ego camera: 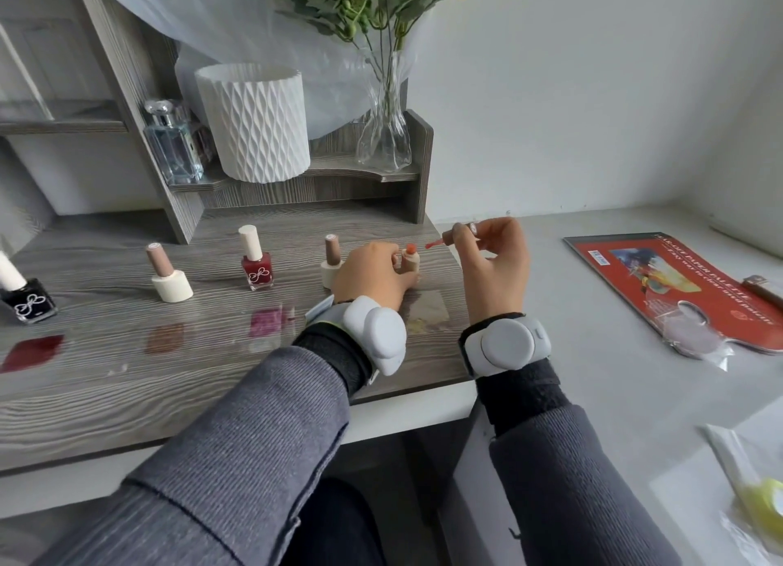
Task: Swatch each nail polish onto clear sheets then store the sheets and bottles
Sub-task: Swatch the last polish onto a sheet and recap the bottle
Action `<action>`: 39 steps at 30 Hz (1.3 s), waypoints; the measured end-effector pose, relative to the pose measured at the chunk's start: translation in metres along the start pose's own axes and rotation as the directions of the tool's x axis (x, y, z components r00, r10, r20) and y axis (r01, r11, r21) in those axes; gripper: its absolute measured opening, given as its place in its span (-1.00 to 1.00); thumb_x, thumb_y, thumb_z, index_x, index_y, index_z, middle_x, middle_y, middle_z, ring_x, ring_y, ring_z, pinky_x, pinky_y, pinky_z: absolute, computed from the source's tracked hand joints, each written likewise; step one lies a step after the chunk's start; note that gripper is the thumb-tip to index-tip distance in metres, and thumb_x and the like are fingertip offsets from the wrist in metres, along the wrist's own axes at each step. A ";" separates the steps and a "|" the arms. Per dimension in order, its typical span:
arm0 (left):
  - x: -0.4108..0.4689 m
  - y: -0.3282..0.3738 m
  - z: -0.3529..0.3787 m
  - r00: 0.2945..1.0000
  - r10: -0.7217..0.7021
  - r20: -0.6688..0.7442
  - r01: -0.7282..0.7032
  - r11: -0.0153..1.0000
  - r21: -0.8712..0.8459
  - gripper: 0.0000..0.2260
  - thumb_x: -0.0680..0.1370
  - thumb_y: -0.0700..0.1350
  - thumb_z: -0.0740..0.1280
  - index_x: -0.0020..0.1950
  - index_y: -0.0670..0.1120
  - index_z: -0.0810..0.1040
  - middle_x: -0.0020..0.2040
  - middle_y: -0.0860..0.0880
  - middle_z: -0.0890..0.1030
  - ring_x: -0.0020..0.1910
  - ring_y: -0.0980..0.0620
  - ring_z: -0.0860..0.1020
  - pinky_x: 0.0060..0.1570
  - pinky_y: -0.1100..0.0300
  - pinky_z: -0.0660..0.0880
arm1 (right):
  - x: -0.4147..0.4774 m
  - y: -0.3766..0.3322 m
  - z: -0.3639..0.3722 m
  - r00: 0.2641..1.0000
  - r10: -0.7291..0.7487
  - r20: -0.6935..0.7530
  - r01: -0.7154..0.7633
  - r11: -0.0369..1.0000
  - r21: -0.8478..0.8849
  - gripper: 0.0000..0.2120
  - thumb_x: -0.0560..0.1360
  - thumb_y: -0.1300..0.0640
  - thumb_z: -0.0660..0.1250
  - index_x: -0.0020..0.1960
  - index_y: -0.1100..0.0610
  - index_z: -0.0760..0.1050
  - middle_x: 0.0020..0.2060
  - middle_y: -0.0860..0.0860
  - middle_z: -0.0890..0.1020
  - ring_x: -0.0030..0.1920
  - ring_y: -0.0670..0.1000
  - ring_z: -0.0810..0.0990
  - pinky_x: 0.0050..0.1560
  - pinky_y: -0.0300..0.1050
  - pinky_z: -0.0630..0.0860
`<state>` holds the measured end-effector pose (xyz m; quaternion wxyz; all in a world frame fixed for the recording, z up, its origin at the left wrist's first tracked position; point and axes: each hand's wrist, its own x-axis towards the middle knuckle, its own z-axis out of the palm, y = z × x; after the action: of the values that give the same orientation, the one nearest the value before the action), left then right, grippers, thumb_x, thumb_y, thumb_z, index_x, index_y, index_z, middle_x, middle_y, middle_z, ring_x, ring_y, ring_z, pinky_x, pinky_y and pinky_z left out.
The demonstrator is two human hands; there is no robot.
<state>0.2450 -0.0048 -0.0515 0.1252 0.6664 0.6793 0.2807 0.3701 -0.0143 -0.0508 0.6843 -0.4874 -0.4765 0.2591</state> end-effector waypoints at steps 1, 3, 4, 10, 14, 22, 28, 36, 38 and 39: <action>-0.004 -0.003 -0.002 1.000 0.011 -0.011 -0.011 1.000 -0.005 -0.85 0.48 -0.03 0.39 -0.17 -0.08 0.51 -0.09 -0.03 0.63 -0.02 -0.06 0.55 -0.02 0.08 0.40 | -0.001 0.000 0.000 1.000 0.003 -0.002 -0.003 1.000 -0.002 -0.79 0.43 0.18 0.39 -0.22 0.01 0.36 -0.18 0.12 0.63 -0.20 -0.05 0.52 -0.17 -0.35 0.41; -0.011 -0.006 -0.005 0.998 0.024 -0.056 -0.026 0.999 -0.024 -0.81 0.49 0.00 0.40 0.01 -0.07 0.56 0.06 -0.01 0.62 0.10 -0.03 0.53 0.04 0.11 0.38 | 0.001 -0.001 0.000 1.000 -0.005 0.000 0.005 1.000 -0.011 -0.78 0.42 0.20 0.39 -0.23 0.02 0.36 -0.24 0.05 0.57 -0.18 0.01 0.54 -0.14 -0.28 0.43; -0.018 -0.008 -0.008 0.996 0.022 -0.081 -0.026 0.999 -0.040 -0.77 0.50 0.00 0.40 0.11 -0.05 0.56 0.12 0.01 0.61 0.14 -0.01 0.53 0.05 0.12 0.40 | -0.002 -0.002 0.000 1.000 -0.009 0.005 0.009 1.000 -0.020 -0.78 0.42 0.20 0.39 -0.23 0.02 0.36 -0.26 0.02 0.56 -0.17 0.05 0.56 -0.11 -0.21 0.45; -0.047 -0.020 -0.014 0.959 0.209 -0.189 -0.193 0.976 0.099 -0.86 0.53 0.02 0.35 0.03 0.00 0.56 0.06 0.08 0.60 0.10 0.00 0.48 -0.03 0.12 0.40 | -0.006 0.001 -0.004 0.994 -0.049 0.095 0.057 0.995 -0.084 -0.90 0.44 0.17 0.40 -0.17 0.02 0.50 -0.25 0.09 0.66 -0.20 0.04 0.56 -0.09 -0.15 0.47; -0.061 -0.022 -0.013 0.933 0.350 -0.088 -0.318 0.912 0.260 -0.68 0.50 0.20 0.30 0.19 0.12 0.55 0.20 0.19 0.54 0.29 0.05 0.33 0.12 0.08 0.17 | -0.010 0.003 -0.009 0.979 -0.038 0.200 0.074 0.982 -0.172 -0.95 0.47 0.10 0.42 -0.15 0.06 0.61 -0.27 0.04 0.68 -0.24 -0.07 0.51 -0.10 -0.18 0.45; -0.063 -0.025 -0.008 0.941 0.339 -0.023 -0.323 0.914 0.248 -0.62 0.49 0.28 0.23 0.22 0.15 0.55 0.27 0.24 0.51 0.43 0.08 0.21 0.26 0.00 0.10 | -0.016 0.015 -0.017 0.975 -0.017 0.223 0.061 0.980 -0.190 -0.84 0.44 0.07 0.49 -0.15 0.14 0.57 -0.30 0.02 0.70 -0.22 0.05 0.55 -0.14 -0.18 0.44; -0.062 -0.028 -0.005 0.946 0.322 -0.029 -0.307 0.921 0.239 -0.63 0.48 0.30 0.24 0.11 0.11 0.62 0.22 0.24 0.54 0.42 0.11 0.20 0.20 0.03 0.05 | -0.015 0.018 -0.016 0.959 -0.036 0.280 0.103 0.969 -0.226 -0.85 0.40 0.10 0.52 -0.18 0.14 0.58 -0.26 0.09 0.70 -0.20 0.07 0.58 -0.07 -0.11 0.48; -0.060 -0.030 -0.004 0.944 0.325 -0.051 -0.306 0.925 0.224 -0.70 0.53 0.22 0.25 0.09 0.10 0.64 0.18 0.23 0.57 0.39 0.09 0.25 0.13 0.06 0.04 | -0.019 0.014 -0.016 0.956 -0.031 0.293 0.119 0.950 -0.289 -0.89 0.38 0.16 0.53 -0.20 0.13 0.61 -0.34 -0.11 0.63 -0.29 -0.18 0.51 -0.06 -0.11 0.48; -0.061 -0.030 -0.004 0.945 0.322 -0.053 -0.304 0.927 0.220 -0.69 0.52 0.22 0.26 0.09 0.09 0.64 0.18 0.23 0.57 0.39 0.09 0.25 0.14 0.06 0.04 | -0.019 0.013 -0.015 0.968 -0.027 0.250 0.102 0.952 -0.289 -0.89 0.38 0.17 0.52 -0.20 0.15 0.59 -0.36 -0.11 0.60 -0.26 -0.11 0.49 -0.11 -0.16 0.43; -0.061 -0.030 -0.004 0.945 0.322 -0.053 -0.303 0.927 0.222 -0.69 0.51 0.23 0.26 0.08 0.10 0.63 0.18 0.23 0.57 0.39 0.09 0.25 0.13 0.06 0.04 | -0.020 0.013 -0.016 0.974 -0.023 0.226 0.089 0.954 -0.285 -0.88 0.38 0.16 0.51 -0.20 0.15 0.59 -0.35 -0.08 0.62 -0.25 -0.09 0.50 -0.13 -0.19 0.42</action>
<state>0.2225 -0.0634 -0.0773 -0.0226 0.7624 0.5953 0.2527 0.3776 -0.0318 -0.0716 0.5547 -0.5380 -0.5961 0.2181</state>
